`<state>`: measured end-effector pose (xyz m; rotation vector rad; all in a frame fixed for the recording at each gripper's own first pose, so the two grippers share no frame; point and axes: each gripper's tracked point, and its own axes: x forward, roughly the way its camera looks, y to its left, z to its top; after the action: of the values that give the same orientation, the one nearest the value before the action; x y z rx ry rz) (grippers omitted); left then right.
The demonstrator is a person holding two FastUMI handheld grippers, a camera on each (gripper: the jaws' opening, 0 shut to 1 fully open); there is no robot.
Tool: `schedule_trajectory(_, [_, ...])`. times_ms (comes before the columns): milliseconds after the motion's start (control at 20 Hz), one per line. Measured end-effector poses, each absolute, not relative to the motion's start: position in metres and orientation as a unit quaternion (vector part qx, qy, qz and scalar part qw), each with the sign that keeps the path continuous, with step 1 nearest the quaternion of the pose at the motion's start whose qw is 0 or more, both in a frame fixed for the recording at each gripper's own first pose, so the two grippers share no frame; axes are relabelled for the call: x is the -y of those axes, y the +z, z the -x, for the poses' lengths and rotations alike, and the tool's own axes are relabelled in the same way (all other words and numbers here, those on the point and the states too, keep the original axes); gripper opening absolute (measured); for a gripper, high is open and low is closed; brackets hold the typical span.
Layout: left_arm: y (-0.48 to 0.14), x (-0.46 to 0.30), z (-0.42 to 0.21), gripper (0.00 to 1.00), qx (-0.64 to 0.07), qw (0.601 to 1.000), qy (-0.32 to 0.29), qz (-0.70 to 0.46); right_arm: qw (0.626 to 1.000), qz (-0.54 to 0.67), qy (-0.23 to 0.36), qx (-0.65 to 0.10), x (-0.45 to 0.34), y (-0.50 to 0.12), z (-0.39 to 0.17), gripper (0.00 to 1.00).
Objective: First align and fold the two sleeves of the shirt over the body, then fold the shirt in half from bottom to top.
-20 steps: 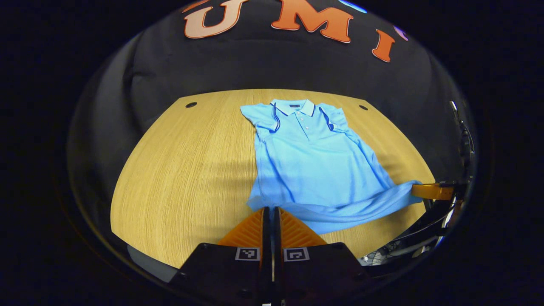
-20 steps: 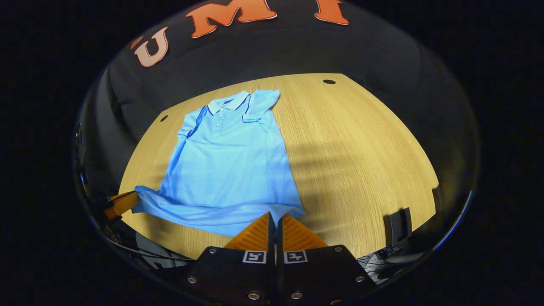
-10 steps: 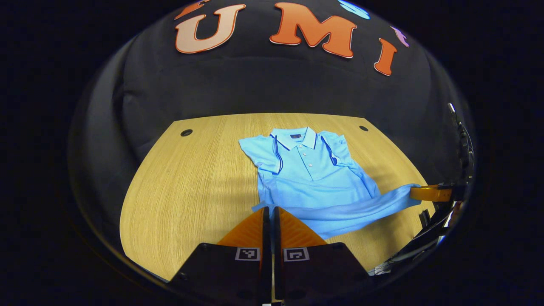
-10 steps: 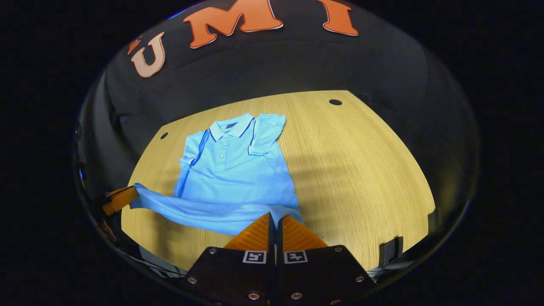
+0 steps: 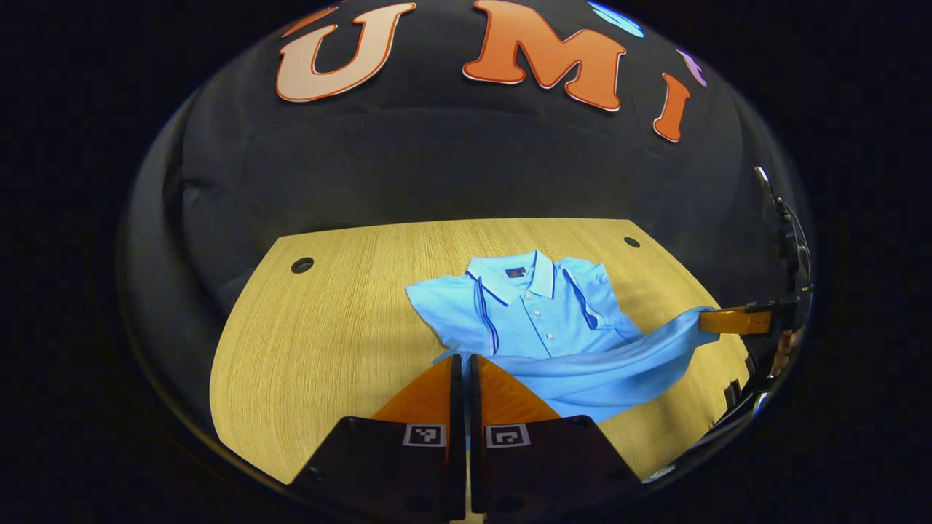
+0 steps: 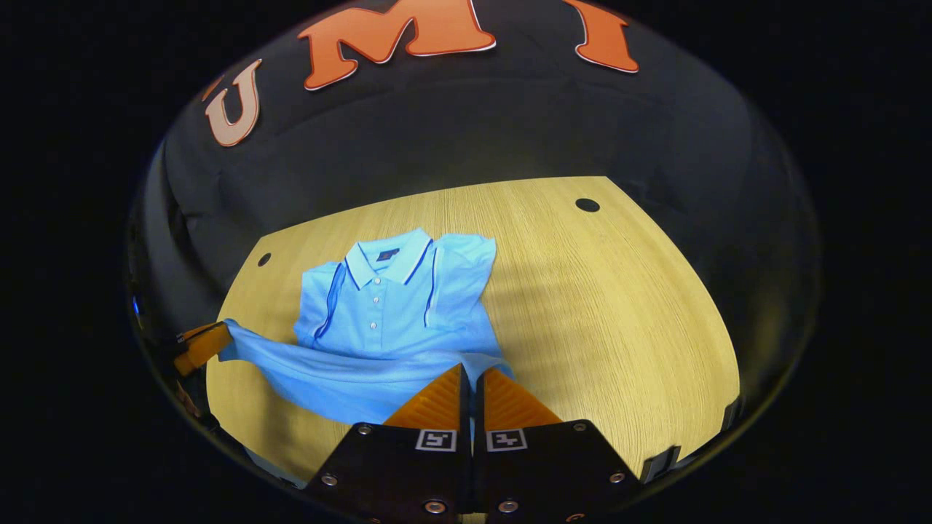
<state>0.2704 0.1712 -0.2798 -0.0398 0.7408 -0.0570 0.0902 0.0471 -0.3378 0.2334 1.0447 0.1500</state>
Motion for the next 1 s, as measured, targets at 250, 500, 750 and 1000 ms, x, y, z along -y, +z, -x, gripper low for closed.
schedule_trajectory(250, [-0.284, -0.181, -0.331, 0.07, -0.353, 0.935, -0.034, 0.016, 0.863, -0.113, 0.062, -0.489, -0.055, -0.348, -0.155, 0.01])
schedule_trajectory(500, [-0.293, -0.188, -0.388, 0.06, -0.344, 0.938, -0.037, 0.025, 0.862, -0.12, 0.054, -0.49, -0.06, -0.369, -0.212, 0.01])
schedule_trajectory(750, [-0.31, -0.196, -0.441, 0.06, -0.341, 0.939, -0.032, 0.025, 0.851, -0.145, 0.064, -0.5, -0.077, -0.396, -0.26, 0.01])
schedule_trajectory(1000, [-0.344, -0.204, -0.467, 0.11, -0.366, 0.93, -0.027, 0.006, 0.808, -0.229, 0.074, -0.538, -0.092, -0.425, -0.278, 0.05])
